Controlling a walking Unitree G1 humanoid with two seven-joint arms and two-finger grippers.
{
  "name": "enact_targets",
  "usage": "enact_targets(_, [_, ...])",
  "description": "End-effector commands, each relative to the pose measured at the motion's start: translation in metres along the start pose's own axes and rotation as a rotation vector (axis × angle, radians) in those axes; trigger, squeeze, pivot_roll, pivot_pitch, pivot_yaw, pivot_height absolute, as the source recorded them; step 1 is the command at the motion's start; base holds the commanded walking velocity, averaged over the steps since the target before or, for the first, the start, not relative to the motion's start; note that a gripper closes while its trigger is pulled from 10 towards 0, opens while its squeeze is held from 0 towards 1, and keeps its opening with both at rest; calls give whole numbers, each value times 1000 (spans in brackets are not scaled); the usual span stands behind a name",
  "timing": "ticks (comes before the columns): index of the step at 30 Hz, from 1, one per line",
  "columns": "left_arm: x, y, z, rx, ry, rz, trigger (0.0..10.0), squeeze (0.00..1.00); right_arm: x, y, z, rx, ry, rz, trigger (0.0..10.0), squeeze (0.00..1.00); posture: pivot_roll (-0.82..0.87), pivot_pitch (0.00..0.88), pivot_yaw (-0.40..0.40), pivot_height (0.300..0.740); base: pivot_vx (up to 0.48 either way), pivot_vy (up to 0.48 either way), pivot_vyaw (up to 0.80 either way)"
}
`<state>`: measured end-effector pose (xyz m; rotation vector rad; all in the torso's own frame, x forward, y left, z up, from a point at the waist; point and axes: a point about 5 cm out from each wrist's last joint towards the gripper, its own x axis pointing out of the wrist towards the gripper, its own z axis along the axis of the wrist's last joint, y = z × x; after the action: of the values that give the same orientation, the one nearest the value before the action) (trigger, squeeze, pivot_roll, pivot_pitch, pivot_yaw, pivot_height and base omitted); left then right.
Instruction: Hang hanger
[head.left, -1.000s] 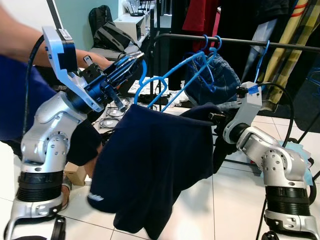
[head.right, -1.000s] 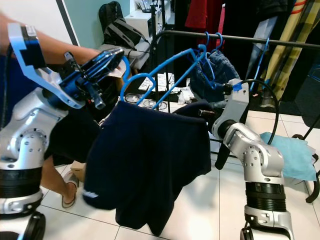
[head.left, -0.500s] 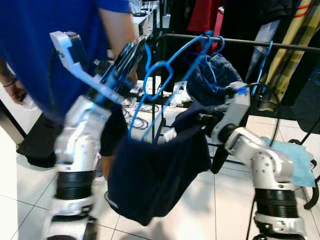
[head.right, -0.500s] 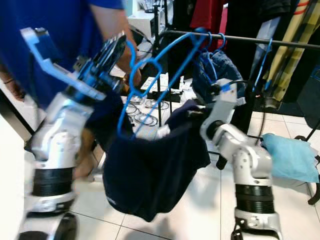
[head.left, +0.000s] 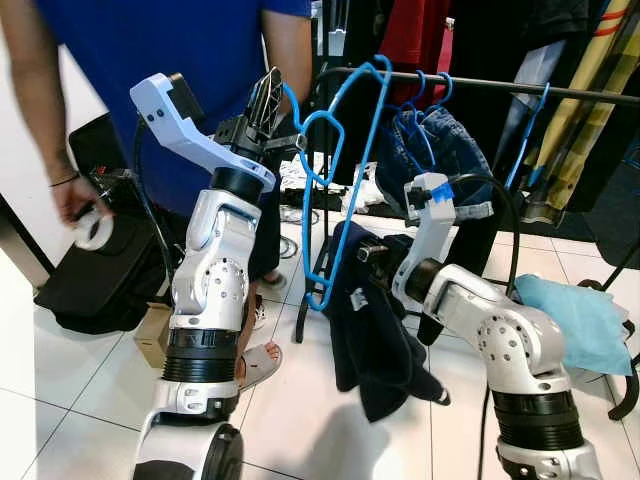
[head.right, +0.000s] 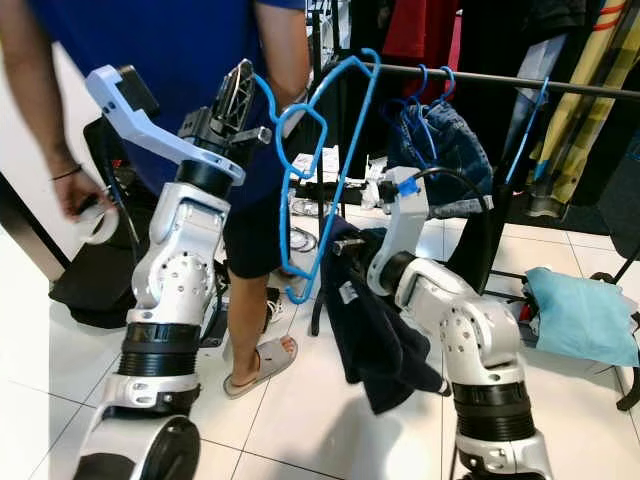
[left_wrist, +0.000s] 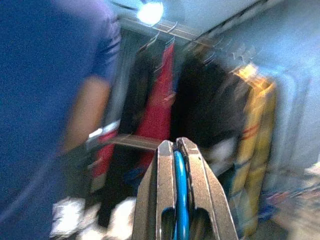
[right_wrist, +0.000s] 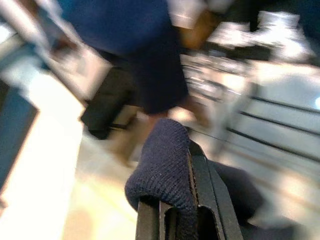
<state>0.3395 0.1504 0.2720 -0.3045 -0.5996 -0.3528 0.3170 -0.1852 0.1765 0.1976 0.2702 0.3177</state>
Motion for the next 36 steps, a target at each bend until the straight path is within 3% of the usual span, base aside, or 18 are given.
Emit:
enact_targets(1, [-5, 6, -7, 29, 44, 12, 10000, 0, -1, -5, 2, -7, -29, -24, 0, 0, -105, 14, 14, 740, 0, 0, 0])
enact_targets(2, [-19, 19, -15, 72, 102, 48, 10000, 0, -6, -19, -9, -10, -6, -81, 0, 0, -104, 15, 14, 740, 0, 0, 0])
enact_targets(3, [-19, 19, -15, 72, 102, 48, 10000, 0, -6, -19, -9, -10, -6, -81, 0, 0, -104, 15, 14, 740, 0, 0, 0])
enact_targets(4, [-48, 38, -32, 133, 213, 109, 10000, 0, -15, -39, -36, -14, 53, -161, 0, 0, -99, 17, 14, 740, 0, 0, 0])
enact_targets(7, [-56, 43, -37, 150, 239, 129, 10000, 0, -18, -43, -44, -15, 72, -178, 0, 0, -99, 17, 14, 740, 0, 0, 0])
enact_targets(12, [-55, 43, -38, 155, 234, 134, 10000, 0, -18, -43, -44, -17, 73, -176, 0, 0, -99, 17, 14, 740, 0, 0, 0])
enact_targets(13, [-79, 54, -58, 162, 343, 197, 10000, 0, -21, -50, -69, -11, 126, -211, 0, 0, -84, 23, 19, 740, 0, 0, 0])
enact_targets(15, [-79, 54, -58, 162, 343, 197, 10000, 0, -21, -50, -69, -11, 126, -211, 0, 0, -84, 23, 19, 740, 0, 0, 0])
enact_targets(16, [-101, 64, -72, 168, 434, 248, 10000, 0, -25, -55, -89, -11, 169, -234, 392, 0, -82, 23, 19, 740, 0, 0, 0])
enact_targets(18, [-101, 64, -72, 168, 434, 248, 10000, 0, -25, -55, -89, -11, 169, -234, 392, 0, -82, 23, 19, 740, 0, 0, 0])
enact_targets(19, [-126, 73, -87, 167, 534, 311, 10000, 0, -30, -60, -110, -23, 215, -252, 10000, 0, -83, 22, 20, 740, 0, 0, 0])
enact_targets(20, [-151, 81, -101, 161, 632, 387, 10000, 0, -37, -63, -128, -35, 245, -261, 10000, 0, -80, 22, 21, 740, 0, 0, 0])
enact_targets(22, [-151, 81, -101, 161, 632, 387, 10000, 0, -37, -63, -128, -35, 245, -261, 10000, 0, -80, 22, 21, 740, 0, 0, 0])
enact_targets(24, [-194, 83, -123, 78, 778, 522, 10000, 0, -47, -66, -151, -57, 269, -258, 10000, 0, -73, 22, 17, 740, 0, 0, 800])
enact_targets(26, [-214, 79, -131, 31, 836, 573, 10000, 0, -53, -67, -164, -55, 283, -254, 10000, 0, -64, 19, 12, 740, 0, 0, 800])
enact_targets(36, [-227, 71, -138, -30, 858, 532, 10000, 0, -59, -68, -174, -26, 271, -239, 10000, 0, -48, 16, 6, 740, 0, 0, 800])
